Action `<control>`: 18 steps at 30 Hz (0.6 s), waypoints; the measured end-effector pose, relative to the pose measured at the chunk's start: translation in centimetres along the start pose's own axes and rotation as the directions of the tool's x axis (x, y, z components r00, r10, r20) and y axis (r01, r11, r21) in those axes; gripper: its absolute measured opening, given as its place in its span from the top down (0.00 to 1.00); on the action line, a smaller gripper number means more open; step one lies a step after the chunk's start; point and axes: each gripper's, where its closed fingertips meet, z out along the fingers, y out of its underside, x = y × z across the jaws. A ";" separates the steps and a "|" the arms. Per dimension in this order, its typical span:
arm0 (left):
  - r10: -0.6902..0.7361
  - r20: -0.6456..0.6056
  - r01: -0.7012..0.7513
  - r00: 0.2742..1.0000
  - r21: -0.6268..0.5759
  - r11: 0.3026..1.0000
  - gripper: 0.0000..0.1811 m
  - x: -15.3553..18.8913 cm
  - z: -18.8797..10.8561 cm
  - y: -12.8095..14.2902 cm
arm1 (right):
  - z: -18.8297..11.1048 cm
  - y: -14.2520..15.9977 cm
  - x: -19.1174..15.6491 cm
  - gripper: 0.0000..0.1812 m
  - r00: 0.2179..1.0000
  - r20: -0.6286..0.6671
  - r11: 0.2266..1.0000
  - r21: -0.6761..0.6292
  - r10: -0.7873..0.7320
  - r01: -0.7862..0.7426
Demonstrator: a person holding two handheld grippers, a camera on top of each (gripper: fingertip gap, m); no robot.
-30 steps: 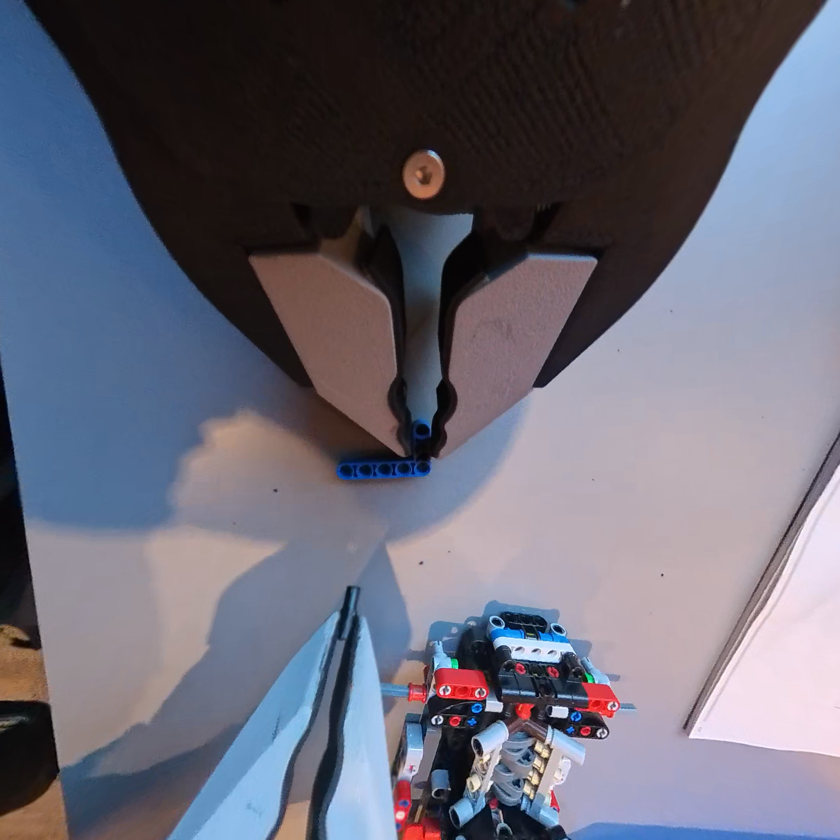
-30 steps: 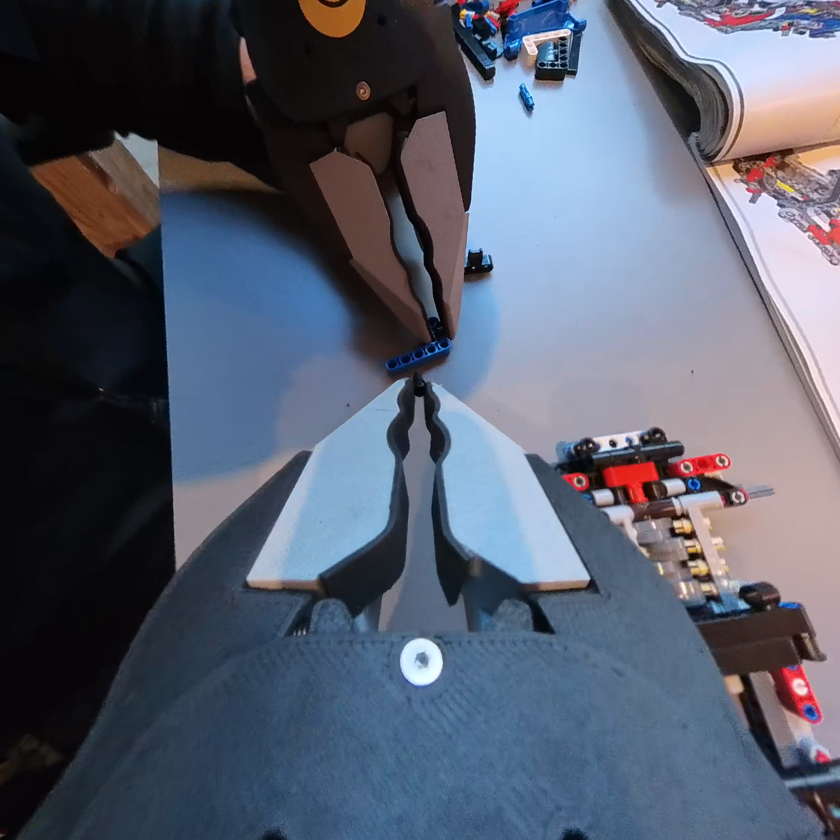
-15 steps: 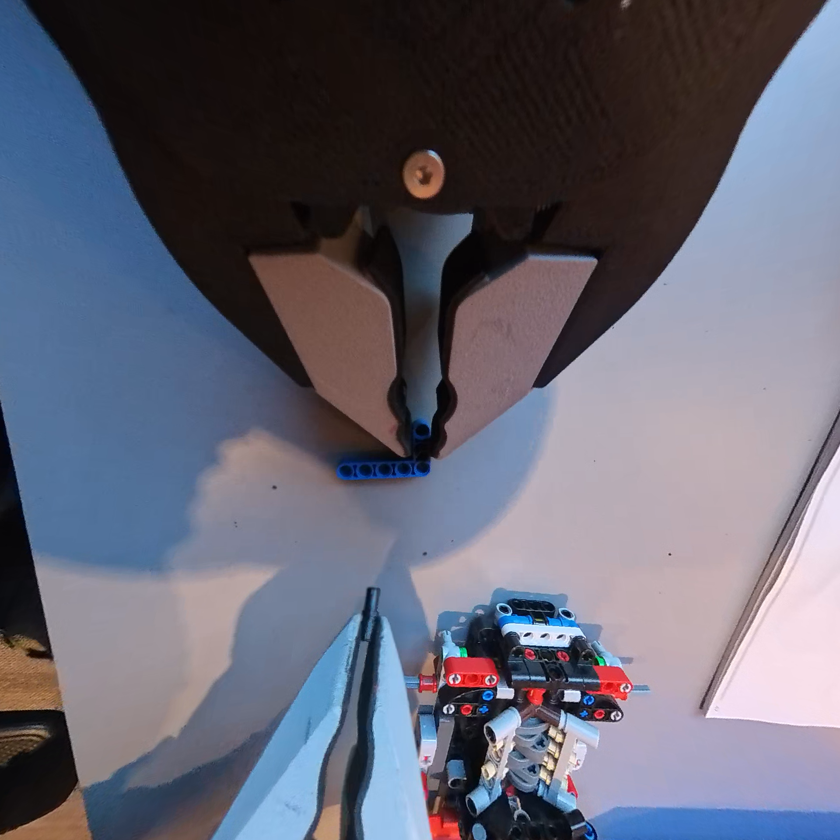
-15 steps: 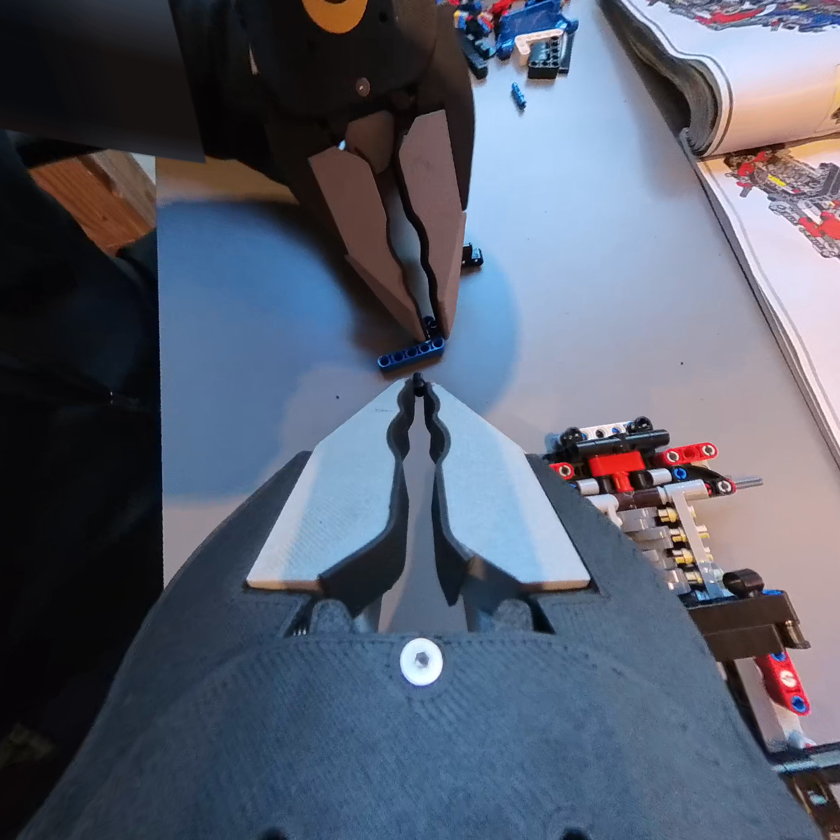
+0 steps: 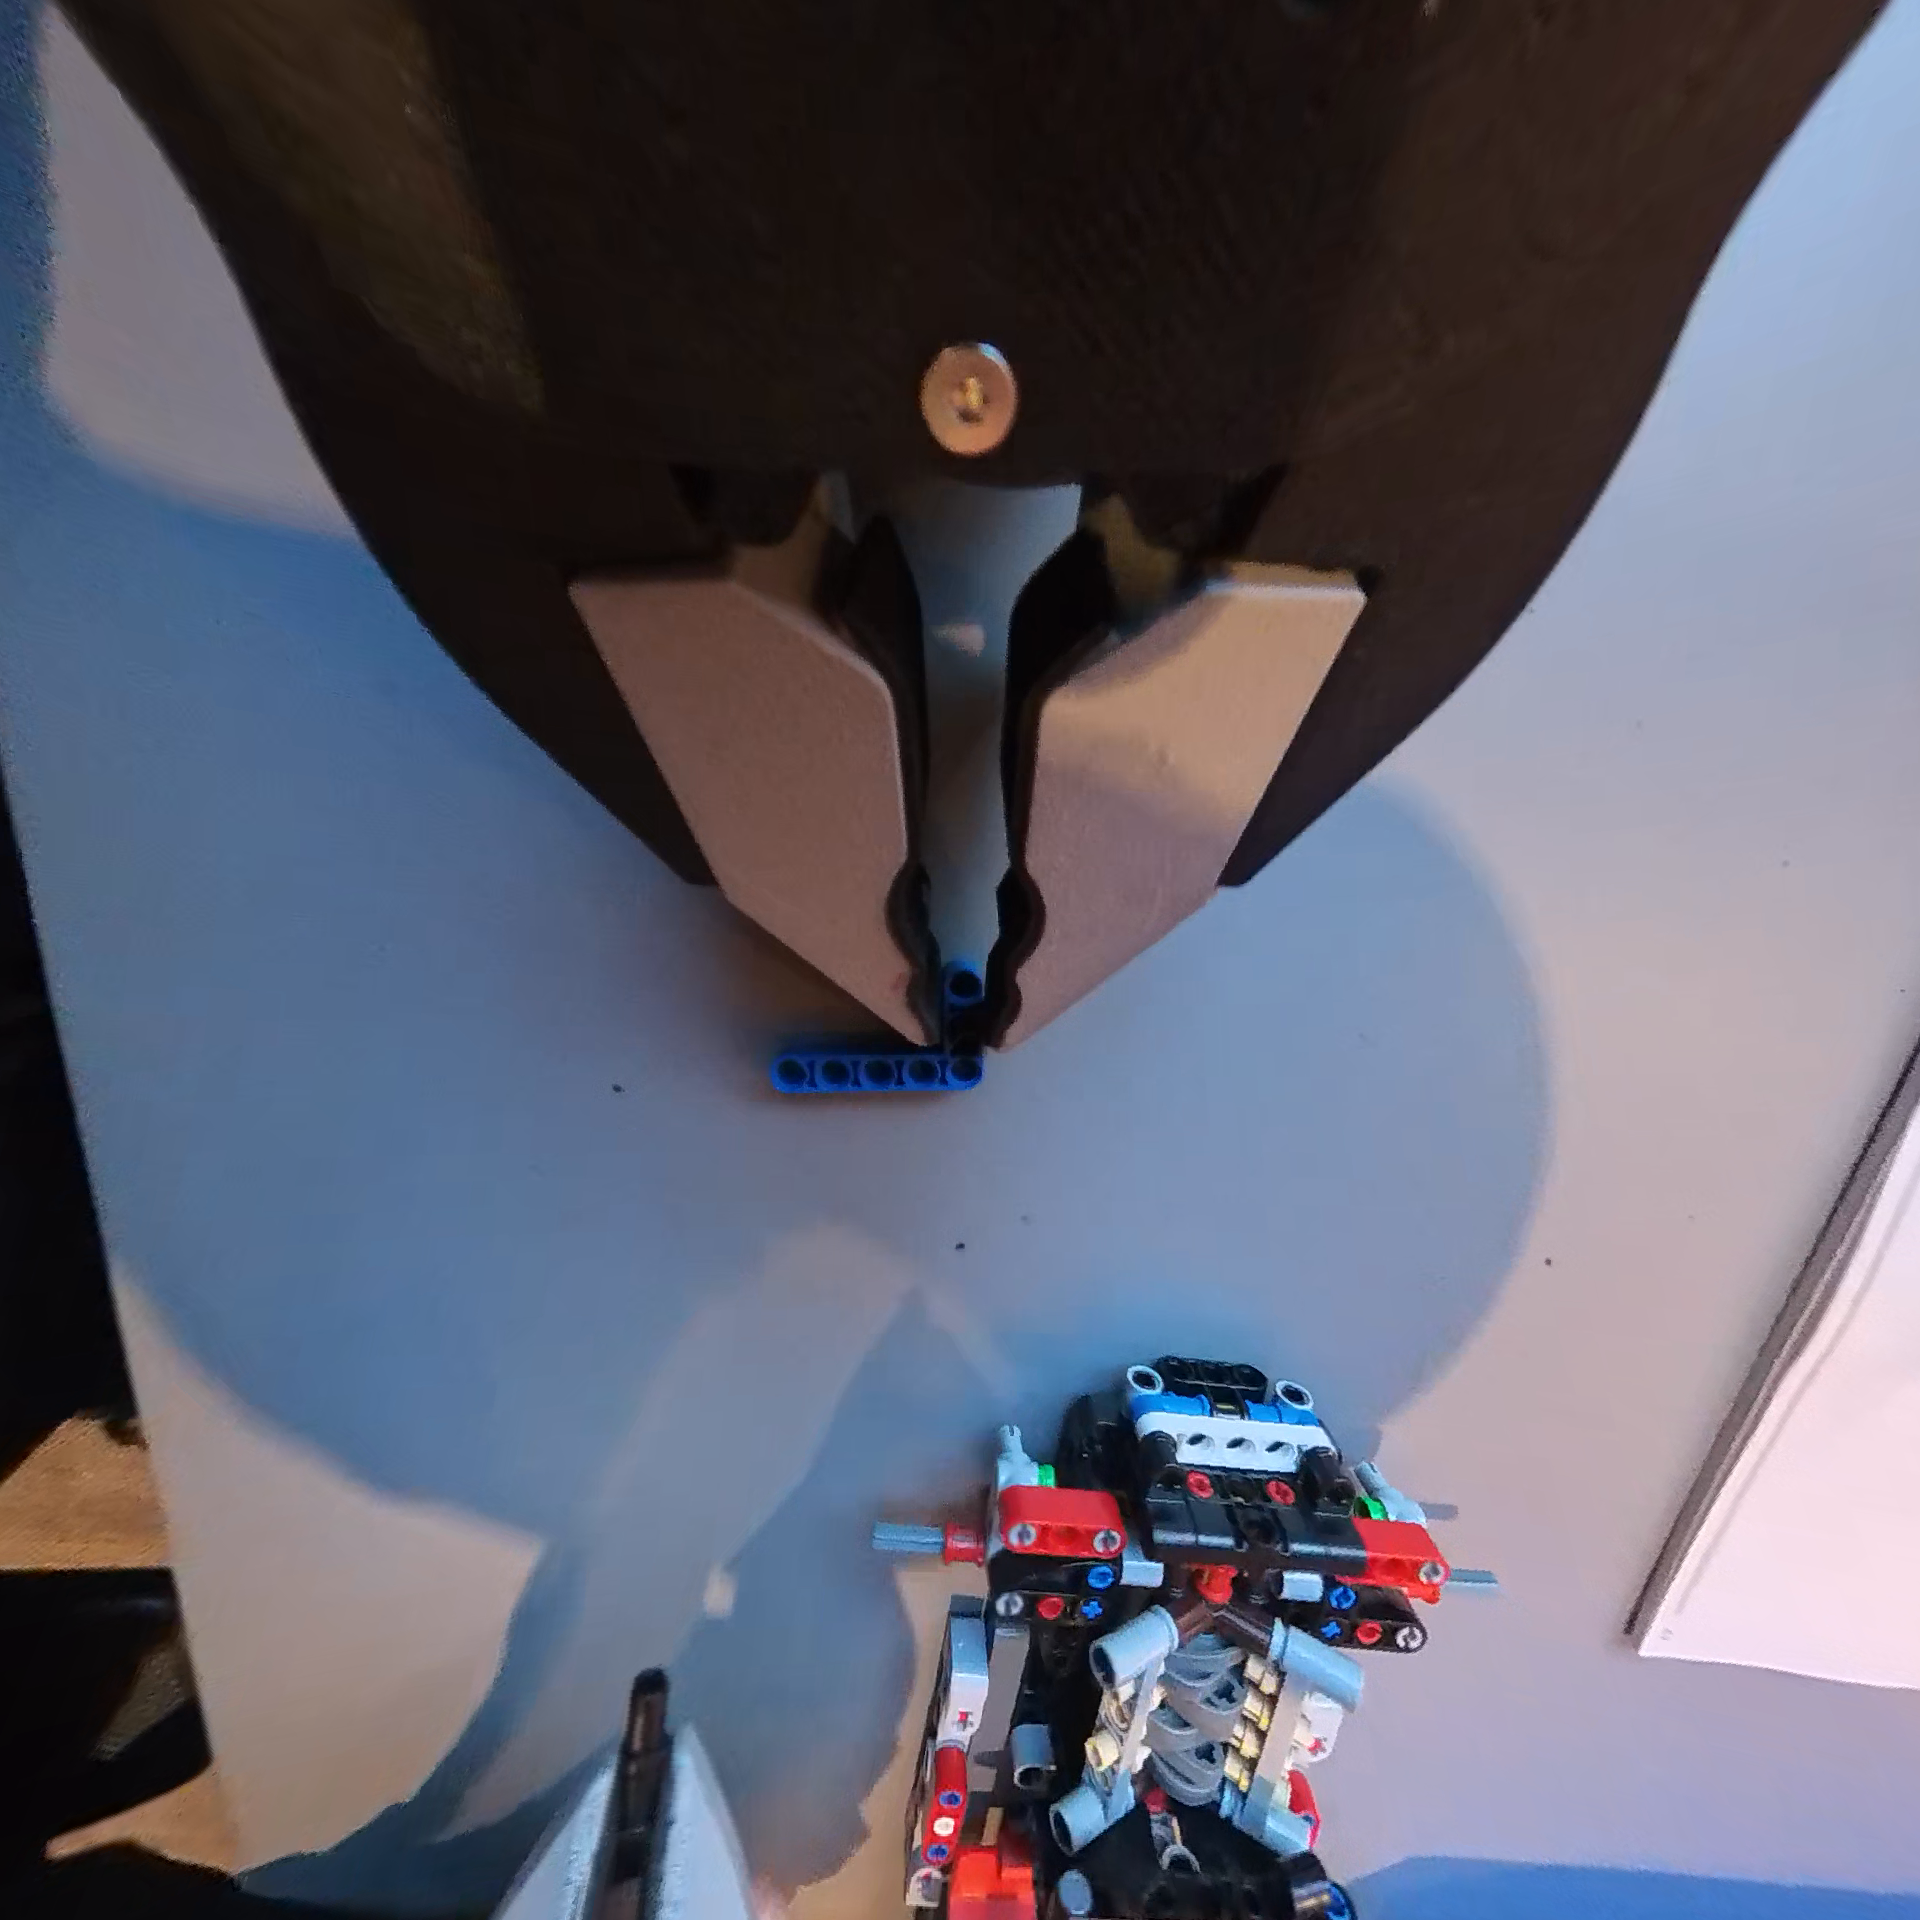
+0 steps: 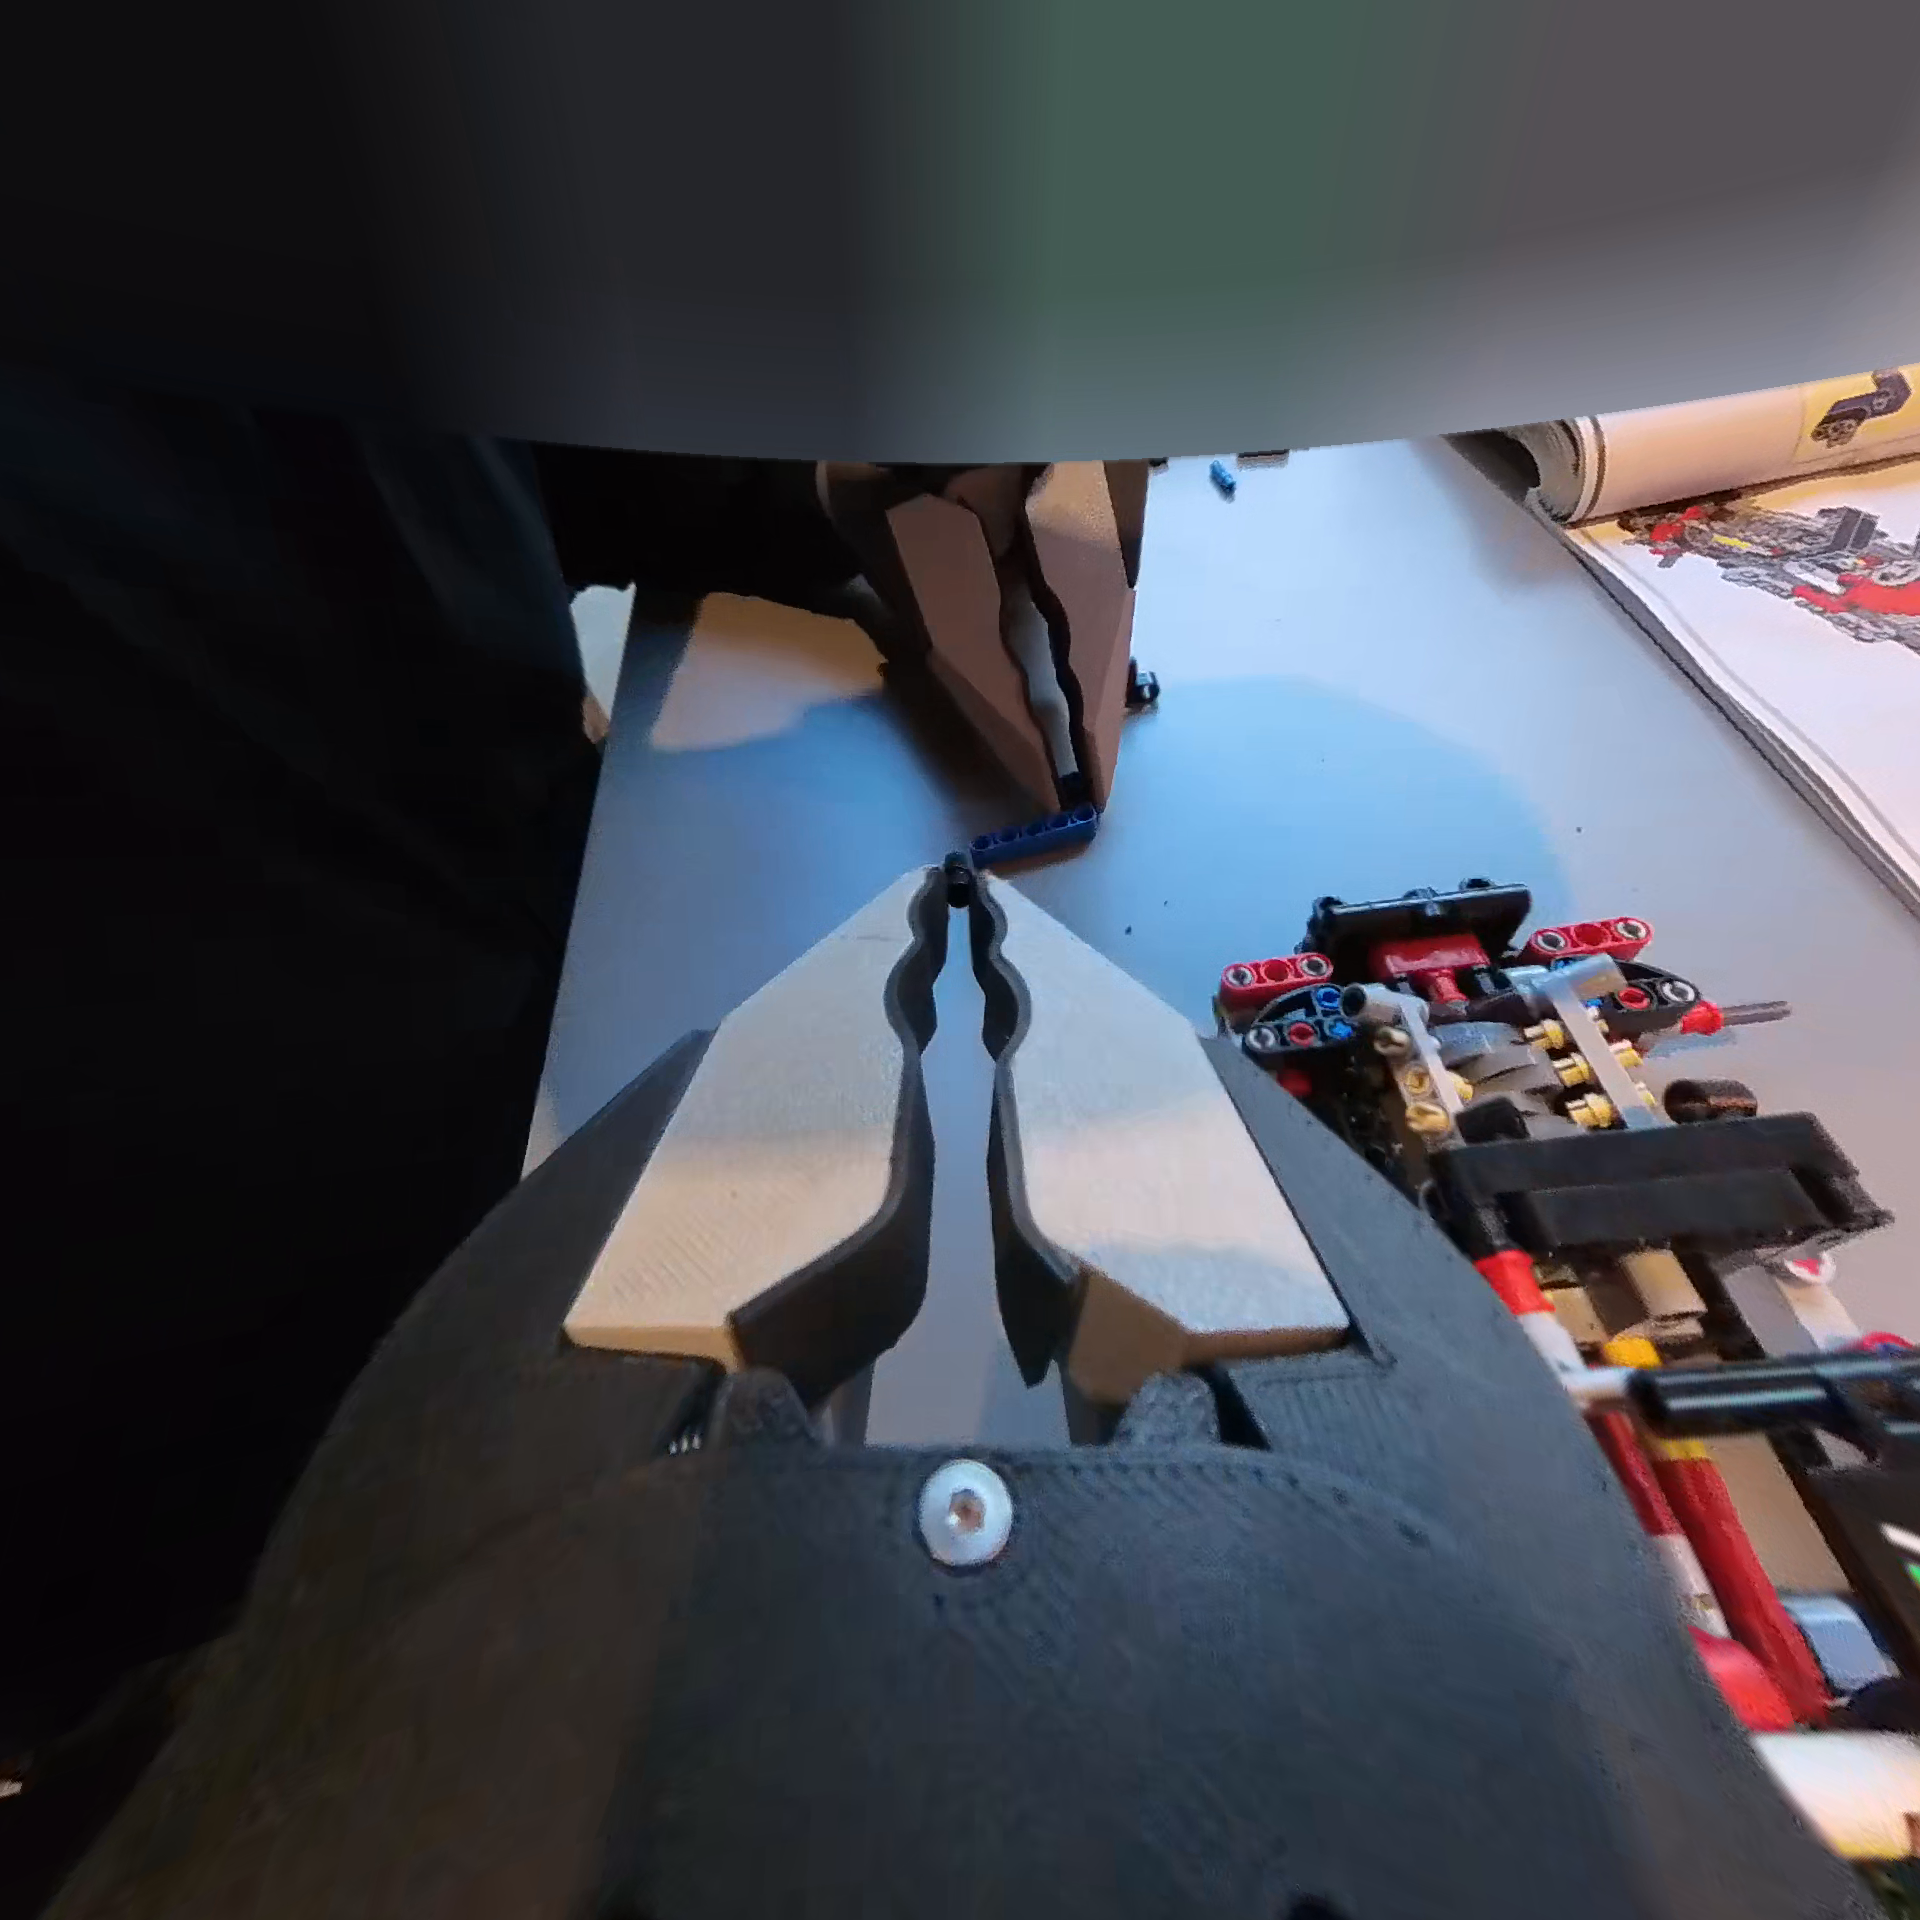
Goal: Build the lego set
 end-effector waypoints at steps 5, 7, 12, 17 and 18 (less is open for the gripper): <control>-0.052 -0.041 0.052 0.998 0.002 0.999 0.97 -0.2 0.1 -0.1 | 0.8 0.6 0.8 0.99 1.000 -0.019 0.999 -0.047 0.009 -0.010; -0.050 -0.040 0.050 0.998 0.002 0.999 0.97 -0.2 0.1 -0.1 | 1.8 0.8 0.8 0.99 1.000 -0.023 0.997 -0.081 0.002 -0.004; -0.035 -0.033 0.035 0.999 0.001 0.999 0.97 -0.1 0.1 -0.1 | 4.5 1.6 1.4 0.99 0.997 -0.069 0.976 -0.215 -0.045 0.029; -0.002 -0.003 0.002 1.000 0.000 1.000 0.97 -0.1 0.1 -0.1 | 6.6 1.9 2.0 0.99 0.988 -0.093 0.923 -0.376 -0.124 0.081; -0.001 -0.003 0.001 1.000 0.000 1.000 0.97 -0.1 0.1 -0.1 | 6.9 2.1 2.2 1.00 0.986 -0.097 0.907 -0.413 -0.137 0.085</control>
